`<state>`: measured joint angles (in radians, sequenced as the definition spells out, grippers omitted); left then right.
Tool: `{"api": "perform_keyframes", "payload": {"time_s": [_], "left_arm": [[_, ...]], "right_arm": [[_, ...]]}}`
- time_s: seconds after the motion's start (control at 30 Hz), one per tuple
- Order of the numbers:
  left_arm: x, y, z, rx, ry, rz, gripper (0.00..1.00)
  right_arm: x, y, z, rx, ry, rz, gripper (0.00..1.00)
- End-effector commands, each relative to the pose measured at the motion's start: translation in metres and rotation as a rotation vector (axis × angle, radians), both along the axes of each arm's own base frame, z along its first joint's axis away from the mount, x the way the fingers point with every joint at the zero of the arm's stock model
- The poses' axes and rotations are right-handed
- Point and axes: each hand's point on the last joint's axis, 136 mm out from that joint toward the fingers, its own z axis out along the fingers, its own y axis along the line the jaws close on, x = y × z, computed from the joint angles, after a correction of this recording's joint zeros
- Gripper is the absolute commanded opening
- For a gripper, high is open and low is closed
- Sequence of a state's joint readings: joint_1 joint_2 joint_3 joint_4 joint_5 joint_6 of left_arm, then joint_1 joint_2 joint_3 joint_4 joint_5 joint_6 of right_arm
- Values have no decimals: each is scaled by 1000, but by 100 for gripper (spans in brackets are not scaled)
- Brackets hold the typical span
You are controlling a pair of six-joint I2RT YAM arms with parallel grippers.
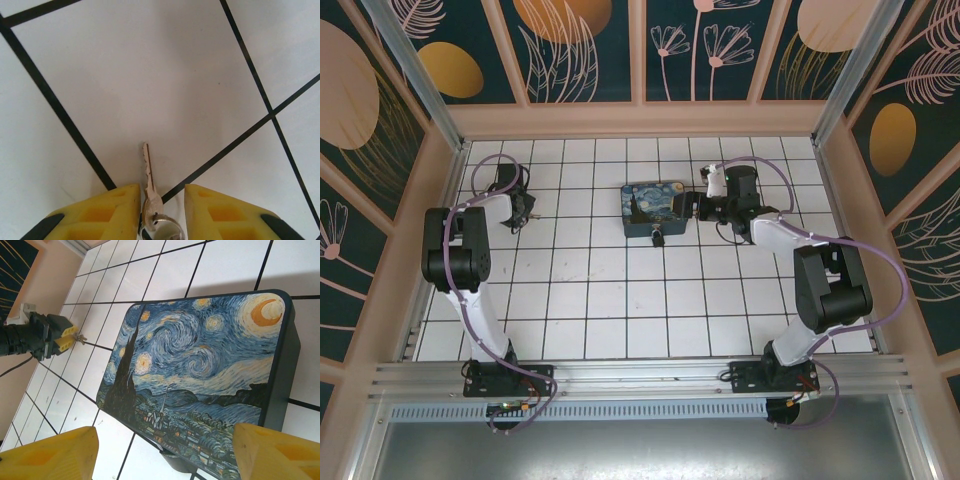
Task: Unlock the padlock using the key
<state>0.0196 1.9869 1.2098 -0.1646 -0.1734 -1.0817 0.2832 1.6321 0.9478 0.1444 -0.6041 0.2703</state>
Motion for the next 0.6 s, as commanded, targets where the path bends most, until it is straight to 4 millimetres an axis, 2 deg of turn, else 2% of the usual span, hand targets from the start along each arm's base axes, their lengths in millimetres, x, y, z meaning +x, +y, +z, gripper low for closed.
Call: {"api": "perform_keyframes", "payload": {"time_s": [0.0, 0.37, 0.57], "left_arm": [[0, 5, -19, -44, -7, 24, 29], [4, 4, -32, -59, 2, -16, 9], [7, -1, -30, -77, -11, -49, 0]], "right_arm": [[-4, 4, 15, 4, -36, 25, 71], [-6, 5, 15, -6, -33, 28, 70], [-17, 12, 21, -32, -46, 47, 70]]}}
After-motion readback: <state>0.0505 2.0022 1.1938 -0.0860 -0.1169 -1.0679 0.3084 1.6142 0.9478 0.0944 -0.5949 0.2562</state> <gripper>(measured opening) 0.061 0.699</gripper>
